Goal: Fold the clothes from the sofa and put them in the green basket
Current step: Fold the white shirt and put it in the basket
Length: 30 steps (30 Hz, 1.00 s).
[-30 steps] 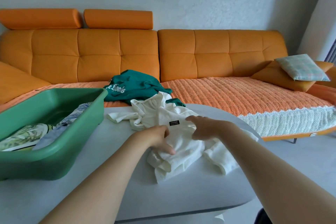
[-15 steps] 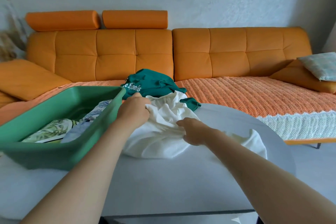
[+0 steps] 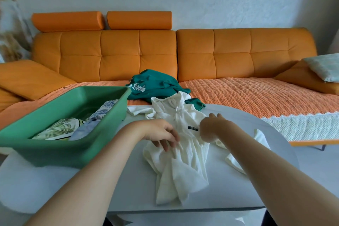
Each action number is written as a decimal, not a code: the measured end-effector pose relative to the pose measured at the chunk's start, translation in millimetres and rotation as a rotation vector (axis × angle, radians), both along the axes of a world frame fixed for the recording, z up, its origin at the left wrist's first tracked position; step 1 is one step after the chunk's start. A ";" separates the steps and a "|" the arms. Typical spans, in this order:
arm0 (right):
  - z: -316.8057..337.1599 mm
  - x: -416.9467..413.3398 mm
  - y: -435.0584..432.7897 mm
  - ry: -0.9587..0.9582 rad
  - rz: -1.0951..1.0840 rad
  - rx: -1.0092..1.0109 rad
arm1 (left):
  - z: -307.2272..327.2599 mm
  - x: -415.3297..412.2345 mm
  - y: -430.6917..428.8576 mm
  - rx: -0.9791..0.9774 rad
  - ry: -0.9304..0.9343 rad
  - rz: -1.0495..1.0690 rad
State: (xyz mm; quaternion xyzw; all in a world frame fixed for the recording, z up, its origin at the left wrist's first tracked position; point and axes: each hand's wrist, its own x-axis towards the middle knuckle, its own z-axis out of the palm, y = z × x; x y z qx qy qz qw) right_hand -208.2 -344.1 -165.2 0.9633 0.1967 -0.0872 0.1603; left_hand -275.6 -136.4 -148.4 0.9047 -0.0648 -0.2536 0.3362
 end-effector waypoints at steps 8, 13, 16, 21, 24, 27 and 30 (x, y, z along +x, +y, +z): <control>-22.3 5.3 16.6 0.051 0.072 0.480 | -46.6 28.2 1.5 0.345 -0.241 0.194; -32.4 14.7 17.6 0.108 0.027 0.517 | -57.5 33.4 -11.1 0.375 -0.252 0.170; -29.2 15.6 14.4 0.096 -0.020 0.493 | -58.4 31.0 -15.8 0.374 -0.257 0.149; -17.8 14.5 1.5 0.000 -0.181 0.072 | -57.1 29.5 -8.3 0.426 -0.312 0.204; -18.0 19.1 1.3 -0.125 -0.179 -0.007 | -58.8 35.4 -2.4 0.458 -0.380 0.283; -24.6 26.7 7.3 -0.202 0.068 0.301 | -63.4 49.2 5.3 0.486 -0.483 0.310; -26.3 33.7 23.4 -0.118 0.184 0.650 | -67.7 66.5 13.6 0.583 -0.598 0.261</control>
